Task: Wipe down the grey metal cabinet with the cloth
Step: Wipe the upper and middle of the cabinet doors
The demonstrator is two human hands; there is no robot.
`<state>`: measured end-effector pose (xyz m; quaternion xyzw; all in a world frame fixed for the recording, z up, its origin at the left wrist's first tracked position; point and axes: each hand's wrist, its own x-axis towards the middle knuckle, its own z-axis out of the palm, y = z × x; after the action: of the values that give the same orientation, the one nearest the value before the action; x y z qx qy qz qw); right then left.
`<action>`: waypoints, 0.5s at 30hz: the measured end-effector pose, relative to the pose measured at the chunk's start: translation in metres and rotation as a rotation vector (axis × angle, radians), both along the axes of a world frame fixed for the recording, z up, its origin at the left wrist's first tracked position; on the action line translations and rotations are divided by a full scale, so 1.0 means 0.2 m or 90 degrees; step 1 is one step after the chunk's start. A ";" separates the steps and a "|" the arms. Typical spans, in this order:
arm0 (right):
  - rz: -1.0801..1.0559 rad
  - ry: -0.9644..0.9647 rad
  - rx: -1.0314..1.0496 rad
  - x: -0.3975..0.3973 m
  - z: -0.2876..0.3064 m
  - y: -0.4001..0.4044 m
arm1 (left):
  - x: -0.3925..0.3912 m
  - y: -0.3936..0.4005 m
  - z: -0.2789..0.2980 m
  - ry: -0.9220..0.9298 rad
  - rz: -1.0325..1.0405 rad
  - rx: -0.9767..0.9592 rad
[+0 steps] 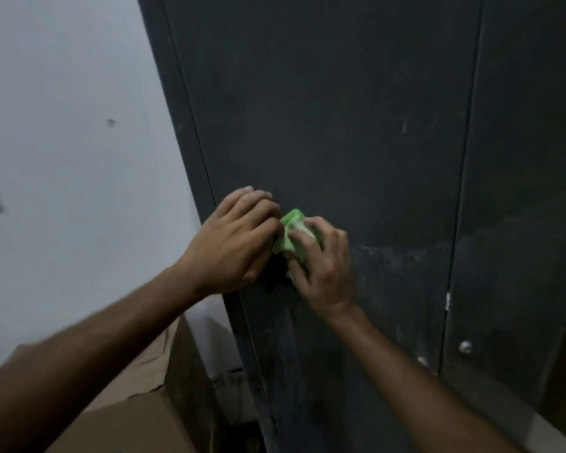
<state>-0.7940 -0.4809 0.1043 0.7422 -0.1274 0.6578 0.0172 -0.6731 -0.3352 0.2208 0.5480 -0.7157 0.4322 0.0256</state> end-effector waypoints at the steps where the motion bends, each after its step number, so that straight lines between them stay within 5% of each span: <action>1: -0.023 -0.072 0.100 0.05 -0.01 0.06 | 0.01 -0.03 0.04 -0.013 -0.011 0.015; 3: -0.044 -0.179 0.270 0.18 -0.08 0.21 | 0.01 -0.09 0.10 -0.048 -0.039 0.041; 7: -0.098 -0.123 0.241 0.24 -0.31 0.30 | 0.03 -0.18 0.13 -0.124 -0.061 0.062; 11: -0.155 -0.442 0.489 0.12 -0.12 0.02 | 0.05 -0.19 0.11 -0.142 -0.061 0.044; 13: -0.149 -0.499 0.478 0.15 0.00 0.00 | 0.05 -0.19 0.11 -0.129 -0.070 0.040; 15: -0.101 -0.423 0.395 0.23 -0.03 0.11 | 0.05 -0.19 0.11 -0.122 -0.080 0.040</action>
<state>-0.7483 -0.4594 0.0976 0.4488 -0.3734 0.7875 -0.1975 -0.6634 -0.3734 0.2433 0.4589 -0.7607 0.4578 -0.0331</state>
